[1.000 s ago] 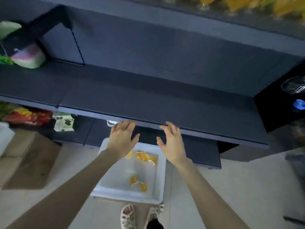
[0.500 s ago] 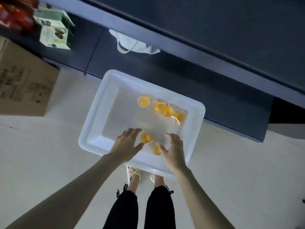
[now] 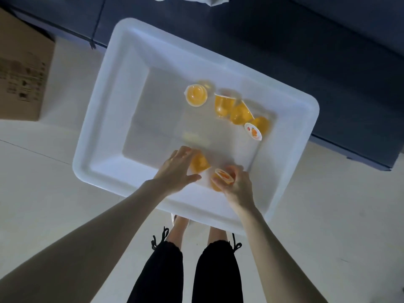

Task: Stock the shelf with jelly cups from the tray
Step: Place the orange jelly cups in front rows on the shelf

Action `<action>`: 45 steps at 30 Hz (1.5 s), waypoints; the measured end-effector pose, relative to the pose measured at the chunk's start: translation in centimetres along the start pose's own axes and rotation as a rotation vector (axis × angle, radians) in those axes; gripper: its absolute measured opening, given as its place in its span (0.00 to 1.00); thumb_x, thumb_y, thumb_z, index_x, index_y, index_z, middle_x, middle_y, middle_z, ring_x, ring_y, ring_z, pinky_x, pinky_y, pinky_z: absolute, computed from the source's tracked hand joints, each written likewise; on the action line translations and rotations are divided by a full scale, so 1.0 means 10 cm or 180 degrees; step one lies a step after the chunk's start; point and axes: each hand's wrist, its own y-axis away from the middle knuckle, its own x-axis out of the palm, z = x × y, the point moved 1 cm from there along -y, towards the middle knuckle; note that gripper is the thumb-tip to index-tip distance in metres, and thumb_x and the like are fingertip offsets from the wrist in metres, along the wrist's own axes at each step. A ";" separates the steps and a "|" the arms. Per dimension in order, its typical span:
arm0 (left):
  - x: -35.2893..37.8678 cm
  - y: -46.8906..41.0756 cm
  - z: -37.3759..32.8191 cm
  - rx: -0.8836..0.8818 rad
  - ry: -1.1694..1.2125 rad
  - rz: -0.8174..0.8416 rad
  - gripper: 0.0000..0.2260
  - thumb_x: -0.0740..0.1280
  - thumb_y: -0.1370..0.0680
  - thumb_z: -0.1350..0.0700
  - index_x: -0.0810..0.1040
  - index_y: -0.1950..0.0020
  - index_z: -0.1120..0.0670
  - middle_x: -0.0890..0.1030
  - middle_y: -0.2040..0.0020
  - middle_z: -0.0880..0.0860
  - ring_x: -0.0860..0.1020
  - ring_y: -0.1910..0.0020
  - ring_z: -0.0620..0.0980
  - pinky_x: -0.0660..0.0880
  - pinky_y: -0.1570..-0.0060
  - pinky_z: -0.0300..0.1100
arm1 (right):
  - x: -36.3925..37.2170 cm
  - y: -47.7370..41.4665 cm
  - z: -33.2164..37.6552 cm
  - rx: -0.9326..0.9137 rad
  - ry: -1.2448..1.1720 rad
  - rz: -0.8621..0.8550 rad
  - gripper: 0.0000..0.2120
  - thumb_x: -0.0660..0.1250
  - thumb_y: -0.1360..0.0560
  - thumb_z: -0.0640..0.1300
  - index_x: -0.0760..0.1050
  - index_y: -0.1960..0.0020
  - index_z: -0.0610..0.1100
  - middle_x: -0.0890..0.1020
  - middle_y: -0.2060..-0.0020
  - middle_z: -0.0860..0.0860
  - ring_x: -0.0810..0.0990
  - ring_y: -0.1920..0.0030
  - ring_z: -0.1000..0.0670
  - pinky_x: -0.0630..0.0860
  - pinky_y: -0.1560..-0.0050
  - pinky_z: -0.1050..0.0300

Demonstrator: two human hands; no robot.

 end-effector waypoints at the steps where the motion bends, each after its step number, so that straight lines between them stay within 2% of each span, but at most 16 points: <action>1: 0.02 -0.02 0.01 0.0016 0.0005 -0.0052 0.29 0.70 0.26 0.50 0.65 0.28 0.52 0.67 0.31 0.54 0.67 0.34 0.54 0.67 0.38 0.47 | 0.02 -0.02 -0.02 0.0001 -0.0075 -0.0040 0.22 0.77 0.35 0.51 0.75 0.47 0.42 0.77 0.50 0.45 0.77 0.48 0.42 0.77 0.52 0.52; 6: 0.00 0.04 -0.01 -0.0190 0.0370 -0.0278 0.26 0.70 0.26 0.48 0.69 0.31 0.51 0.72 0.37 0.52 0.71 0.38 0.51 0.65 0.42 0.42 | -0.01 0.02 -0.07 0.0175 -0.0374 -0.0042 0.16 0.76 0.34 0.49 0.75 0.51 0.46 0.79 0.50 0.43 0.78 0.52 0.46 0.69 0.66 0.75; 8: -0.03 0.13 -0.04 -0.0390 0.0599 -0.0332 0.24 0.71 0.27 0.46 0.71 0.33 0.50 0.73 0.41 0.51 0.72 0.41 0.51 0.67 0.43 0.43 | -0.07 0.11 -0.04 0.0201 -0.0517 -0.0114 0.14 0.75 0.32 0.47 0.75 0.50 0.46 0.79 0.51 0.45 0.79 0.54 0.48 0.69 0.67 0.76; 11: -0.13 0.31 -0.16 -0.0617 0.1105 -0.0427 0.23 0.72 0.29 0.46 0.73 0.38 0.53 0.75 0.46 0.52 0.76 0.47 0.50 0.70 0.49 0.40 | -0.21 0.28 0.06 0.0121 -0.0764 -0.0206 0.11 0.75 0.32 0.46 0.76 0.53 0.47 0.81 0.59 0.51 0.79 0.57 0.50 0.71 0.65 0.73; 13: -0.23 0.45 -0.31 -0.0770 0.1463 -0.0466 0.20 0.72 0.28 0.48 0.73 0.40 0.54 0.77 0.48 0.52 0.78 0.50 0.50 0.70 0.56 0.39 | -0.33 0.44 0.17 0.0158 -0.1118 -0.0238 0.12 0.76 0.35 0.47 0.77 0.55 0.50 0.82 0.60 0.54 0.82 0.54 0.49 0.79 0.55 0.59; 15: -0.33 0.64 -0.48 -0.0922 0.1783 -0.0482 0.18 0.71 0.28 0.47 0.72 0.44 0.53 0.77 0.48 0.50 0.79 0.51 0.50 0.73 0.56 0.41 | -0.47 0.61 0.28 0.0152 -0.1529 -0.0222 0.15 0.78 0.40 0.49 0.77 0.55 0.53 0.83 0.59 0.54 0.83 0.53 0.49 0.81 0.51 0.49; 18: -0.49 0.96 -0.79 -0.0918 0.2338 -0.0577 0.15 0.71 0.28 0.46 0.70 0.49 0.52 0.78 0.48 0.50 0.82 0.54 0.51 0.78 0.49 0.52 | -0.77 0.95 0.53 -0.0075 -0.1992 -0.0280 0.15 0.78 0.37 0.39 0.78 0.54 0.50 0.83 0.59 0.51 0.82 0.57 0.53 0.80 0.56 0.58; 20: -0.66 1.17 -1.05 -0.0832 0.2692 -0.0647 0.15 0.70 0.26 0.47 0.70 0.50 0.54 0.79 0.48 0.54 0.82 0.56 0.52 0.79 0.55 0.47 | -1.02 1.22 0.71 -0.0263 -0.2229 -0.0344 0.14 0.77 0.34 0.34 0.79 0.53 0.46 0.83 0.60 0.51 0.82 0.59 0.54 0.81 0.55 0.58; 22: -0.88 1.37 -1.34 -0.0698 0.2835 -0.0687 0.13 0.68 0.25 0.49 0.70 0.51 0.55 0.80 0.48 0.57 0.82 0.58 0.51 0.78 0.63 0.41 | -1.27 1.50 0.88 -0.0428 -0.2422 -0.0378 0.12 0.76 0.33 0.33 0.80 0.52 0.43 0.83 0.61 0.53 0.82 0.61 0.56 0.82 0.54 0.56; 24: -1.12 1.59 -1.64 -0.0530 0.3009 -0.0713 0.12 0.68 0.25 0.49 0.70 0.51 0.55 0.80 0.48 0.59 0.82 0.61 0.51 0.78 0.64 0.40 | -1.54 1.80 1.08 -0.0606 -0.2545 -0.0409 0.12 0.75 0.31 0.34 0.79 0.49 0.41 0.83 0.58 0.53 0.83 0.59 0.56 0.82 0.59 0.57; 27: -1.52 1.96 -2.12 -0.0231 0.3318 -0.0654 0.13 0.69 0.25 0.51 0.72 0.46 0.54 0.79 0.47 0.58 0.82 0.59 0.53 0.80 0.52 0.43 | -1.97 2.25 1.39 -0.0882 -0.2686 -0.0489 0.14 0.73 0.29 0.36 0.78 0.45 0.38 0.82 0.54 0.51 0.84 0.58 0.54 0.80 0.60 0.61; 29: -1.80 2.21 -2.44 0.0092 0.3424 -0.0537 0.15 0.69 0.25 0.52 0.75 0.43 0.57 0.80 0.46 0.59 0.83 0.55 0.53 0.80 0.49 0.44 | -2.28 2.57 1.63 -0.1108 -0.2635 -0.0621 0.14 0.72 0.28 0.37 0.77 0.43 0.38 0.82 0.55 0.51 0.84 0.59 0.56 0.80 0.59 0.61; 33: -2.30 2.65 -3.03 0.0711 0.3217 -0.0393 0.17 0.71 0.26 0.52 0.76 0.41 0.58 0.79 0.43 0.58 0.83 0.51 0.53 0.79 0.47 0.43 | -2.87 3.14 2.06 -0.1607 -0.2544 -0.0925 0.09 0.72 0.28 0.38 0.80 0.48 0.42 0.81 0.57 0.51 0.83 0.60 0.56 0.82 0.57 0.57; 37: -2.69 3.00 -3.54 0.1204 0.3057 -0.0435 0.20 0.73 0.29 0.55 0.72 0.40 0.58 0.79 0.43 0.57 0.83 0.53 0.53 0.79 0.48 0.46 | -3.37 3.57 2.35 -0.2014 -0.2461 -0.1382 0.11 0.74 0.29 0.42 0.80 0.48 0.41 0.83 0.52 0.46 0.82 0.53 0.50 0.82 0.55 0.53; 40: -2.96 3.19 -3.92 0.1515 0.2781 -0.0612 0.21 0.74 0.29 0.54 0.72 0.41 0.57 0.80 0.44 0.55 0.84 0.53 0.53 0.79 0.47 0.49 | -3.72 3.86 2.50 -0.2251 -0.2393 -0.1652 0.09 0.73 0.28 0.44 0.81 0.49 0.43 0.83 0.52 0.48 0.81 0.51 0.49 0.82 0.57 0.53; 45: -3.29 3.41 -4.53 0.2140 0.2414 -0.0883 0.09 0.72 0.27 0.54 0.79 0.48 0.52 0.83 0.50 0.52 0.83 0.51 0.49 0.78 0.52 0.37 | -4.27 4.23 2.67 -0.2494 -0.2391 -0.1869 0.08 0.68 0.25 0.47 0.80 0.48 0.45 0.82 0.51 0.47 0.81 0.54 0.51 0.83 0.61 0.51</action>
